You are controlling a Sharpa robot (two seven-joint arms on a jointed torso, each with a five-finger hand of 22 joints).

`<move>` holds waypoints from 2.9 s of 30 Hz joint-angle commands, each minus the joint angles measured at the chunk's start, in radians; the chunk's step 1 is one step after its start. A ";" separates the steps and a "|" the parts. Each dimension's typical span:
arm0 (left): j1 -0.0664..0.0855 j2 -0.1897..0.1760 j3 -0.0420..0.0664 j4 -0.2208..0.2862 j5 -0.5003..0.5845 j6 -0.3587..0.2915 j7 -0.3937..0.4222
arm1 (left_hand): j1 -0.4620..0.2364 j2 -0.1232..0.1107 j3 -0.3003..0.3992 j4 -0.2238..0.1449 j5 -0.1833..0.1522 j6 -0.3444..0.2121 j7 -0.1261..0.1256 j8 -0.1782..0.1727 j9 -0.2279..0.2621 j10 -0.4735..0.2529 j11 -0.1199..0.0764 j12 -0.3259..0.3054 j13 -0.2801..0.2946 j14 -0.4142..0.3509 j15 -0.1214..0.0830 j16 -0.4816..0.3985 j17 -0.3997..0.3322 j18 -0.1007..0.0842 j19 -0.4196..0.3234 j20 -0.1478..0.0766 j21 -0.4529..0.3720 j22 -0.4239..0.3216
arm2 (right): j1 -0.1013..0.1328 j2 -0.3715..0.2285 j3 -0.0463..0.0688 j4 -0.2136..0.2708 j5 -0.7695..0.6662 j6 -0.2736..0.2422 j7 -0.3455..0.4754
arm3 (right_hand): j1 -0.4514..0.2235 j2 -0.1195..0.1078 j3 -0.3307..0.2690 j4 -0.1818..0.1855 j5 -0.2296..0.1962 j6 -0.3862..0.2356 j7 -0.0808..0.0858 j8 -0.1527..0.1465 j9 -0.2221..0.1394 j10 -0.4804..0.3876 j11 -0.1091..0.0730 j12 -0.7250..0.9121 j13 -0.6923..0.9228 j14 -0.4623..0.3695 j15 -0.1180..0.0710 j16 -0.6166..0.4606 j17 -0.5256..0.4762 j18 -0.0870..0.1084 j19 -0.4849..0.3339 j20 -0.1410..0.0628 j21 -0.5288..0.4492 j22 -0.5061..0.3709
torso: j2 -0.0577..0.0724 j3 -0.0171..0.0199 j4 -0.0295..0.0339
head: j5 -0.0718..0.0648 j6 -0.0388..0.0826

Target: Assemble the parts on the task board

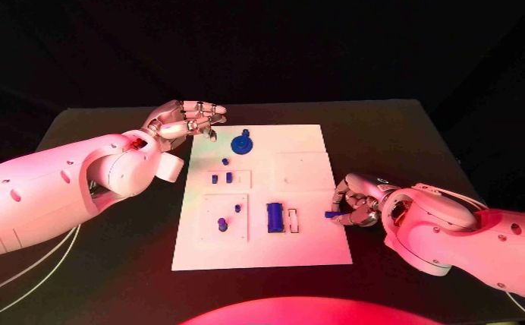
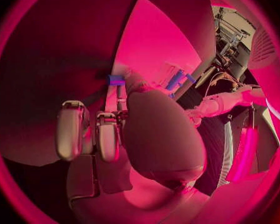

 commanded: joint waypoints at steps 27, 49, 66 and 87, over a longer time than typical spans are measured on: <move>0.000 0.000 0.001 0.006 0.004 0.012 0.010 | 0.002 0.007 0.000 -0.004 0.003 -0.009 0.000 0.005 -0.002 -0.005 0.001 0.007 -0.002 -0.008 -0.001 -0.003 -0.001 0.007 0.002 0.004 -0.006 -0.001 | 0.021 0.057 -0.006 0.032 0.288 -0.109 0.017 | -0.275 -0.045 0.172 0.002 -0.005 -0.002 -0.003 0.030 0.025 0.070 -0.006 0.009 0.214 0.096 -0.008 0.004 0.213 -0.021 0.046 -0.010 0.026 0.209 | 0.000 0.0009 -0.0020 | 0.004 -0.007; 0.000 0.002 0.001 0.006 0.004 0.015 0.010 | 0.002 0.007 0.000 -0.004 0.003 -0.009 0.000 0.005 -0.002 -0.005 0.001 0.007 -0.002 -0.008 -0.001 -0.003 -0.001 0.007 0.002 0.004 -0.006 -0.001 | 0.015 0.139 -0.006 0.001 0.361 -0.084 0.024 | -0.325 -0.039 0.183 0.001 -0.004 -0.001 -0.004 0.035 0.029 0.074 -0.006 0.016 0.220 0.097 -0.008 0.007 0.220 -0.021 0.046 -0.009 0.026 0.209 | 0.000 0.0022 -0.0014 | 0.008 -0.014; 0.000 0.003 0.001 0.004 0.004 0.016 0.008 | 0.004 0.008 0.000 -0.006 0.003 -0.008 0.000 0.007 -0.002 -0.005 0.001 0.008 -0.002 -0.009 -0.001 -0.003 -0.001 0.007 0.003 0.003 -0.006 -0.001 | 0.009 0.157 -0.006 -0.017 0.362 -0.063 0.025 | -0.327 -0.041 0.186 0.000 -0.005 -0.002 -0.004 0.035 0.030 0.073 -0.007 0.015 0.219 0.097 -0.008 0.006 0.218 -0.020 0.045 -0.009 0.022 0.208 | 0.000 0.0017 -0.0009 | 0.013 -0.015; 0.000 0.003 0.001 0.002 0.004 0.014 0.007 | 0.004 0.008 0.000 -0.006 0.003 -0.008 0.000 0.007 -0.002 -0.005 0.001 0.009 -0.002 -0.009 -0.001 -0.003 -0.001 0.007 0.003 0.003 -0.006 -0.001 | 0.008 0.163 -0.006 -0.028 0.338 -0.062 0.024 | -0.478 -0.059 0.108 0.004 -0.013 -0.005 -0.001 0.049 0.043 0.074 -0.003 0.014 0.220 0.097 -0.005 0.006 0.219 -0.020 0.044 -0.007 0.020 0.208 | 0.000 0.0016 -0.0015 | 0.008 -0.011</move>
